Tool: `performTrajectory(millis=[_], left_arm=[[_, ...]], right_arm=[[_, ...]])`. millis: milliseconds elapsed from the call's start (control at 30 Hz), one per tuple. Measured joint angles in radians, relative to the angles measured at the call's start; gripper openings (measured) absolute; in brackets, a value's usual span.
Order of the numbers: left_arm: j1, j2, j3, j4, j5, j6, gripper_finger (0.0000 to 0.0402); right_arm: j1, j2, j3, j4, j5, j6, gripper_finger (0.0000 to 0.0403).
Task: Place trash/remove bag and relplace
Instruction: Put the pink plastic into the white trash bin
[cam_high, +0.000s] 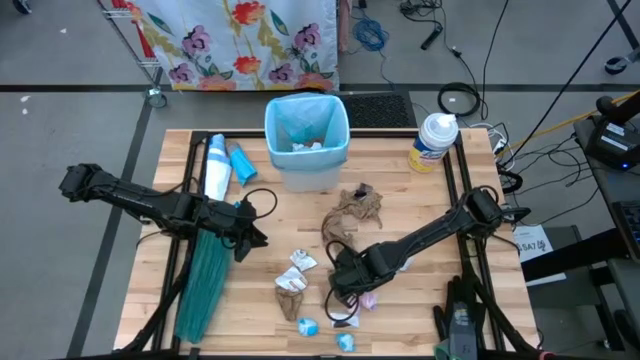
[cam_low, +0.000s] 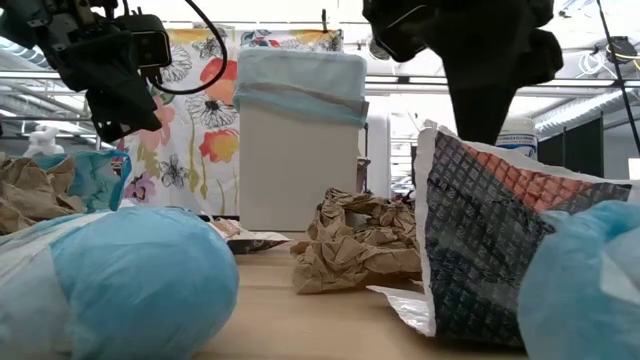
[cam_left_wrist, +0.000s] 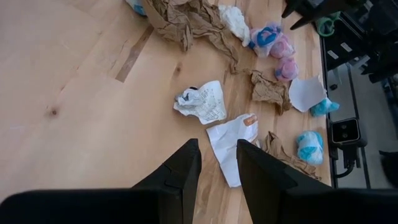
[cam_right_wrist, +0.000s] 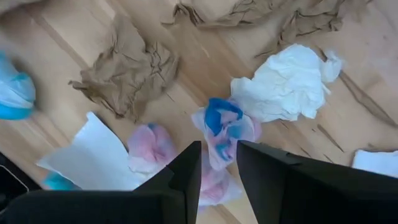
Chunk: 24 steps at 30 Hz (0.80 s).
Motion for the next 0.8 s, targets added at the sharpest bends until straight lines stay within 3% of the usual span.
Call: performTrajectory(millis=[233,500,800], left_arm=[[0.0,0.0,0.0,0.0,0.0,0.0,0.0109],[0.0,0.0,0.0,0.0,0.0,0.0,0.0109],[0.0,0.0,0.0,0.001,0.0,0.0,0.0109]], right_arm=[[0.025,0.005,-0.049,-0.02,0.022,-0.011,0.0093],[0.028,0.005,-0.115,0.149,0.017,-0.045,0.0093],[0.034,-0.002,-0.12,0.16,0.017,-0.051,0.0093]])
